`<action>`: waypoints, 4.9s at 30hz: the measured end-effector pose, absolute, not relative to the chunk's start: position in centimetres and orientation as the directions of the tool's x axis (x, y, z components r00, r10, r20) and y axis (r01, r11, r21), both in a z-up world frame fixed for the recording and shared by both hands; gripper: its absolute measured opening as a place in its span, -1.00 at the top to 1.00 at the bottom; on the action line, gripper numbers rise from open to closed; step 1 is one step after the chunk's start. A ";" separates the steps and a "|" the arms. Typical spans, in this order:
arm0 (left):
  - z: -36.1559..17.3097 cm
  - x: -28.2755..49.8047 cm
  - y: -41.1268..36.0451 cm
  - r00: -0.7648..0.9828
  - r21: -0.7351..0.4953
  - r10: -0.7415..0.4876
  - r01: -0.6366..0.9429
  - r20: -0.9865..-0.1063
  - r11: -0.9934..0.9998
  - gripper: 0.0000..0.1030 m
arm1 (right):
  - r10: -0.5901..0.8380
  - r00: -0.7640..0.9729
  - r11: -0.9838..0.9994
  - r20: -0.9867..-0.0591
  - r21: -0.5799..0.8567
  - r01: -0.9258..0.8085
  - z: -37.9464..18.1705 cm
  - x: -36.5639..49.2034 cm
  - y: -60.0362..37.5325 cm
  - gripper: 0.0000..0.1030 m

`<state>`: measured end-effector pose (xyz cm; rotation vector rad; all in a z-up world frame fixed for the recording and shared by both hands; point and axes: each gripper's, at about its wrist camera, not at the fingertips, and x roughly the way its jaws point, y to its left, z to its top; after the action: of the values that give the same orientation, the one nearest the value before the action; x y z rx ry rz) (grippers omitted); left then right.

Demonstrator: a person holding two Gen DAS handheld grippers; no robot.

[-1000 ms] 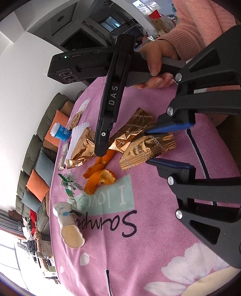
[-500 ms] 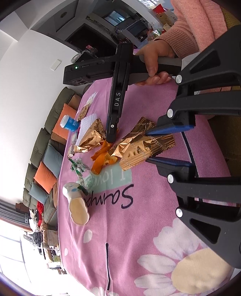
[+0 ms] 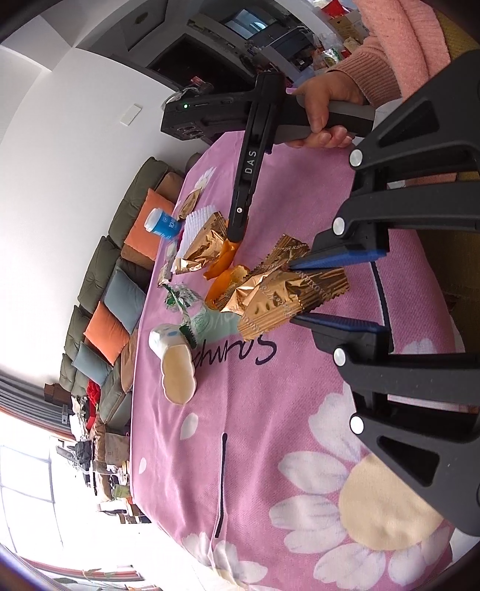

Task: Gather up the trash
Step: 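Grasp the orange peel with the right tool while the left tool holds the wrapper, then carry the orange peel with the right tool while the left tool carries the wrapper over the bin, then open both tools to drop the orange peel and gold wrapper into the bin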

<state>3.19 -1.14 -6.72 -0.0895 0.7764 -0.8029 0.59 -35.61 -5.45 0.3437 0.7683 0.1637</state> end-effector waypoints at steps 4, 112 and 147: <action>-6.4 3.3 -0.2 0.462 -0.350 -0.667 0.598 -0.584 0.721 0.54 | 0.279 0.727 0.929 -0.628 0.367 -0.039 -4.5 0.1 -35.3 0.74; -2.8 2.0 24.7 0.794 -0.258 -0.077 -0.103 -0.603 0.961 0.54 | 0.752 0.354 0.612 -0.556 0.389 -0.688 -0.2 10.4 -1.6 0.74; -9.8 9.1 26.9 0.693 -0.257 -0.049 -0.200 -0.719 0.946 0.48 | 0.646 0.272 0.683 -0.713 0.382 -0.623 -4.7 15.6 6.1 0.64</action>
<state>9.14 26.91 -9.77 -0.3293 0.8045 0.0858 15.57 6.13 -4.66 0.0277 0.9744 0.8543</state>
